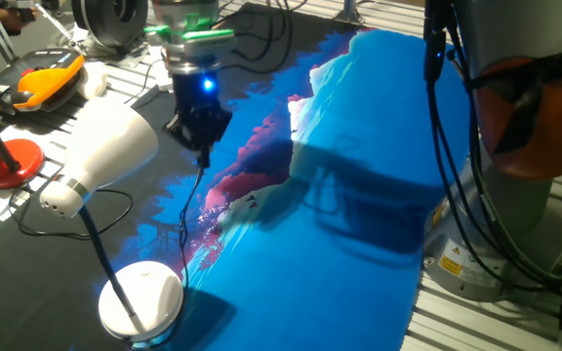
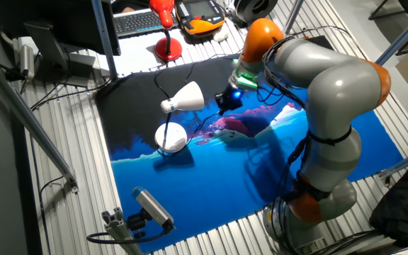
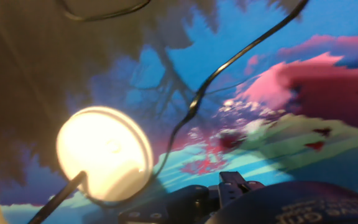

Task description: Turn on the desk lamp by pressing the button

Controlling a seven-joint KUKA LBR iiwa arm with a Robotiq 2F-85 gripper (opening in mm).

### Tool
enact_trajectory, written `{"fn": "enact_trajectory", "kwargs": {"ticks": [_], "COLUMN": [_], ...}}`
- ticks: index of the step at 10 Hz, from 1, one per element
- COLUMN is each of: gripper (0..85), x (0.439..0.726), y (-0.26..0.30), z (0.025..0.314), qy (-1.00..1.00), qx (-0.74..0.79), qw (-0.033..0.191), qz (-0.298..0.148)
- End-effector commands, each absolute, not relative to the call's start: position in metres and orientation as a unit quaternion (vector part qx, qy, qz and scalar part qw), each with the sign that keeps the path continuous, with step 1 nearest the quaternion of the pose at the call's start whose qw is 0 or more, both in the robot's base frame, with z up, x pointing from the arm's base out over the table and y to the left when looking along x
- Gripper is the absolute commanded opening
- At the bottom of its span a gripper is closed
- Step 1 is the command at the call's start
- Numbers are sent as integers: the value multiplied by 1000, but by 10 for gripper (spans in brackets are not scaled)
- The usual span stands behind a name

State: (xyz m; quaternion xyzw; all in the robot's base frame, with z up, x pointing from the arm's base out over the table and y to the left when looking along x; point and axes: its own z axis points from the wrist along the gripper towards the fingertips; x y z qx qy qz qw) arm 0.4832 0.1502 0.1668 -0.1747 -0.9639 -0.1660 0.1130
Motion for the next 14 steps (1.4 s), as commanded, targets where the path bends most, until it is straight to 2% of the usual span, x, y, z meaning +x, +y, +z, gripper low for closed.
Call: {"fn": "enact_trajectory", "kwargs": {"ticks": [1, 2, 5, 8, 14], "gripper": [0, 0, 0, 0, 0], "x": [483, 483, 483, 483, 482], "y": [162, 162, 162, 162, 171], "z": [167, 167, 167, 167, 159], "qy": [-964, -966, -963, -966, -966], "qx": [-172, -157, -126, -73, -64], "qw": [112, 110, 141, 163, 149], "qz": [-171, -171, -191, -185, -200]}}
